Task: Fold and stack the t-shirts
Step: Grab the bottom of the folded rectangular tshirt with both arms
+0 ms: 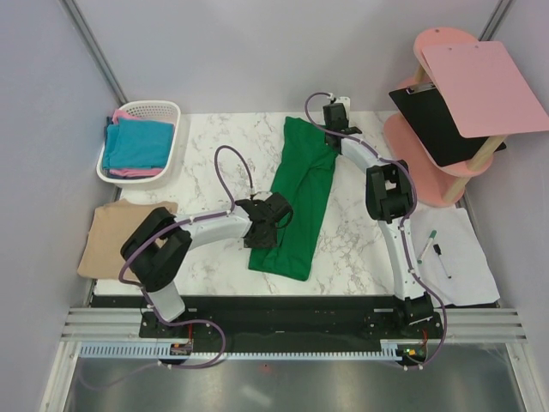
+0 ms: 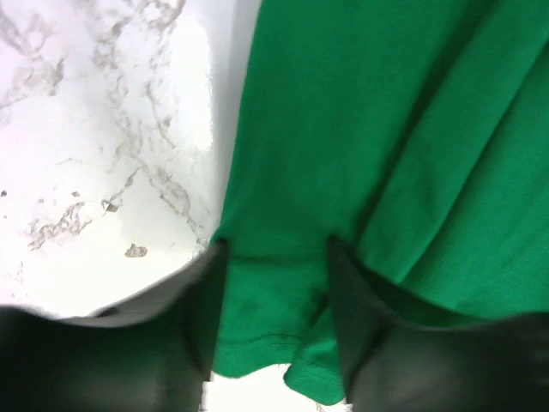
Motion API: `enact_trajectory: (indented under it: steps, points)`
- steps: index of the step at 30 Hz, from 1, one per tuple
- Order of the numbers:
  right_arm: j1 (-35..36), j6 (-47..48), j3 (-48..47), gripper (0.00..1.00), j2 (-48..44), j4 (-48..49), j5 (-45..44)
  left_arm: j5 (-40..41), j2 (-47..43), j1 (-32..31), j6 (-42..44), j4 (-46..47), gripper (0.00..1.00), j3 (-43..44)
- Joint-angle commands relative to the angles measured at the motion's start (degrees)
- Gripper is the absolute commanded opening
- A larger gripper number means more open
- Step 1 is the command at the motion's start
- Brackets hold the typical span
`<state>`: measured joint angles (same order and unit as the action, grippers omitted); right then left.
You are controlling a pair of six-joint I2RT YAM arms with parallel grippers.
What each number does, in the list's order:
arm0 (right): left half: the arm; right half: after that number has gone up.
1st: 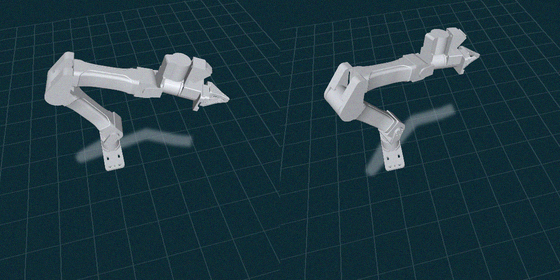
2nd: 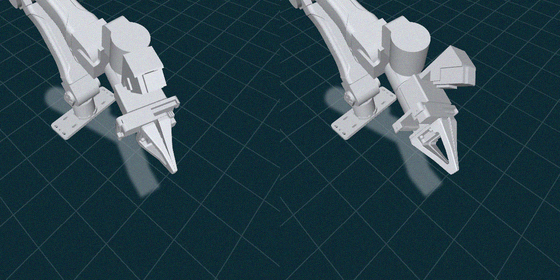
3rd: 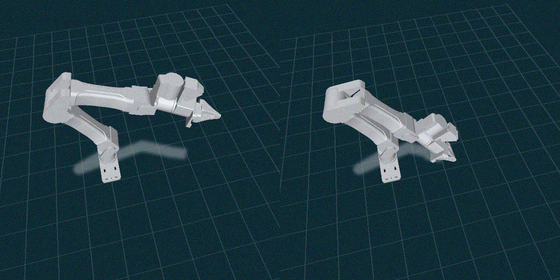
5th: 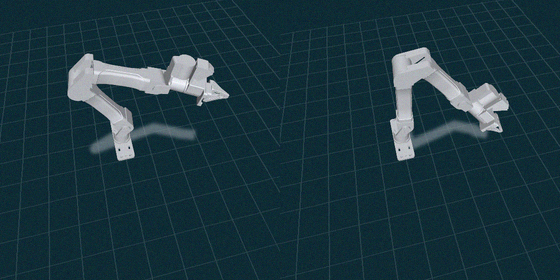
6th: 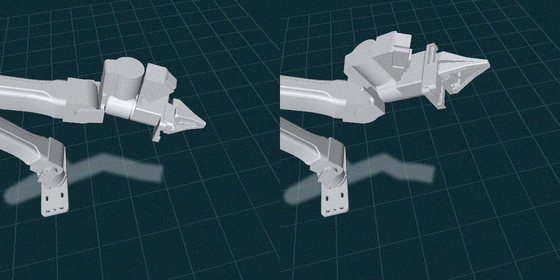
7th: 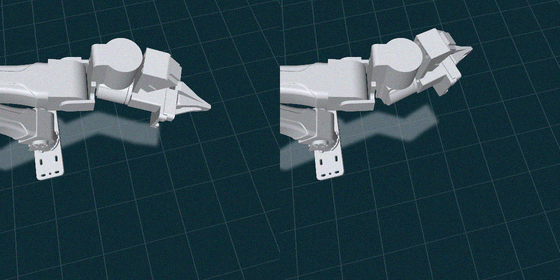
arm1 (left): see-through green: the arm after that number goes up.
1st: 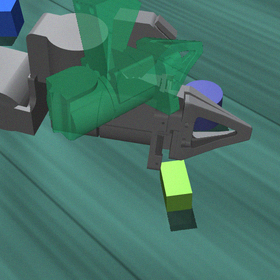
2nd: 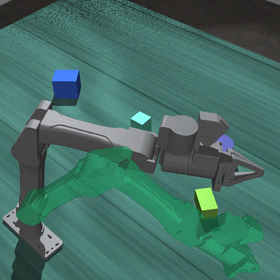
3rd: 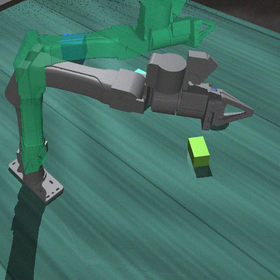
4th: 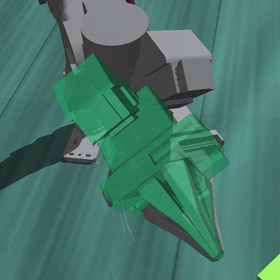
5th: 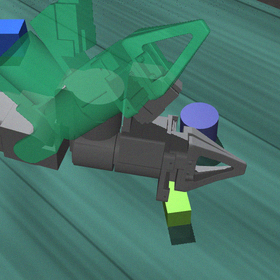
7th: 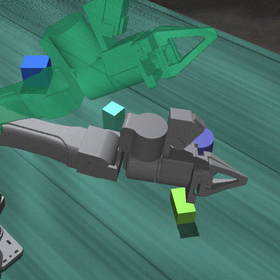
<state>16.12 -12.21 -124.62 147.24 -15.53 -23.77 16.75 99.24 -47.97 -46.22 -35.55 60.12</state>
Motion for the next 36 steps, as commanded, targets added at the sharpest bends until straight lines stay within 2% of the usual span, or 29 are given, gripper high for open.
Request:
enact_trajectory:
  steps: [1,2,3,10,13,14,15,16,17,18,19,21,22,23,25,26,30,33,34,36]
  points:
    - [1.0,0.3,-8.7,0.00,4.1,-3.4,6.2,2.9,-4.9,0.2,1.7,1.0,0.69,-1.8]
    - [1.4,0.8,-10.2,0.00,5.0,-3.9,7.0,3.9,-7.1,0.2,1.9,0.9,0.79,-1.6]
    - [1.8,0.8,-12.6,0.00,6.4,-4.2,7.4,4.3,-8.4,0.2,2.1,0.9,0.81,-1.5]
    - [4.1,0.8,-21.0,0.00,11.5,-3.2,8.9,7.0,-15.7,0.2,5.8,1.6,0.84,0.3]
    - [4.4,1.3,-15.4,0.00,7.4,0.0,10.1,7.9,-17.1,0.2,7.2,1.8,0.87,0.4]
    - [4.4,1.3,-12.0,0.01,1.7,1.8,10.2,7.9,-17.3,0.2,7.2,1.7,0.88,0.2]
    - [4.4,1.6,-3.4,0.04,-1.7,3.8,10.4,7.8,-17.7,0.2,6.9,1.9,0.89,-0.1]
    - [4.3,1.3,1.1,0.10,-5.3,7.7,10.1,6.9,-17.8,0.2,6.3,2.0,0.89,-1.0]
    - [4.3,1.1,5.3,0.13,-12.8,9.0,10.2,6.5,-17.9,0.2,5.9,2.3,0.89,-1.7]
    - [3.8,-0.3,13.0,0.16,-16.5,10.0,10.5,6.1,-18.1,0.2,5.5,2.9,0.89,-2.5]
    - [3.7,-0.8,16.7,0.29,-20.3,11.0,12.5,5.1,-18.7,0.2,5.0,4.1,0.89,-4.6]
    - [3.6,-2.5,27.6,0.47,-31.6,11.7,13.4,4.5,-19.4,0.3,4.6,5.0,0.88,-6.6]
    - [3.6,-4.7,31.4,0.67,-35.5,12.0,15.5,4.2,-20.2,0.4,4.2,5.4,0.88,-8.3]
    - [3.6,-6.3,38.7,0.75,-42.7,12.0,16.9,4.1,-20.6,0.3,3.9,5.7,0.88,-9.3]
    - [3.6,-11.6,45.7,0.88,-49.4,11.7,21.2,3.6,-21.8,0.6,2.9,6.0,0.87,-12.5]
    - [3.7,-13.3,52.7,0.89,-55.4,11.5,22.8,3.4,-23.1,0.8,2.4,6.4,0.87,-13.4]
    - [3.9,-22.1,71.3,0.86,-69.1,10.8,29.6,0.0,-27.4,1.3,-0.4,9.0,0.86,-18.4]
    - [4.1,-27.0,84.0,0.77,-78.1,9.0,31.1,-2.3,-30.1,1.4,-2.0,10.9,0.84,-22.9]
    - [4.3,-28.2,86.6,0.71,-80.2,8.6,31.6,-3.5,-30.6,1.4,-2.2,11.7,0.80,-23.7]
    - [4.7,-31.2,92.3,0.66,-85.4,5.8,32.9,-4.6,-30.8,1.4,-2.6,13.0,0.74,-24.9]
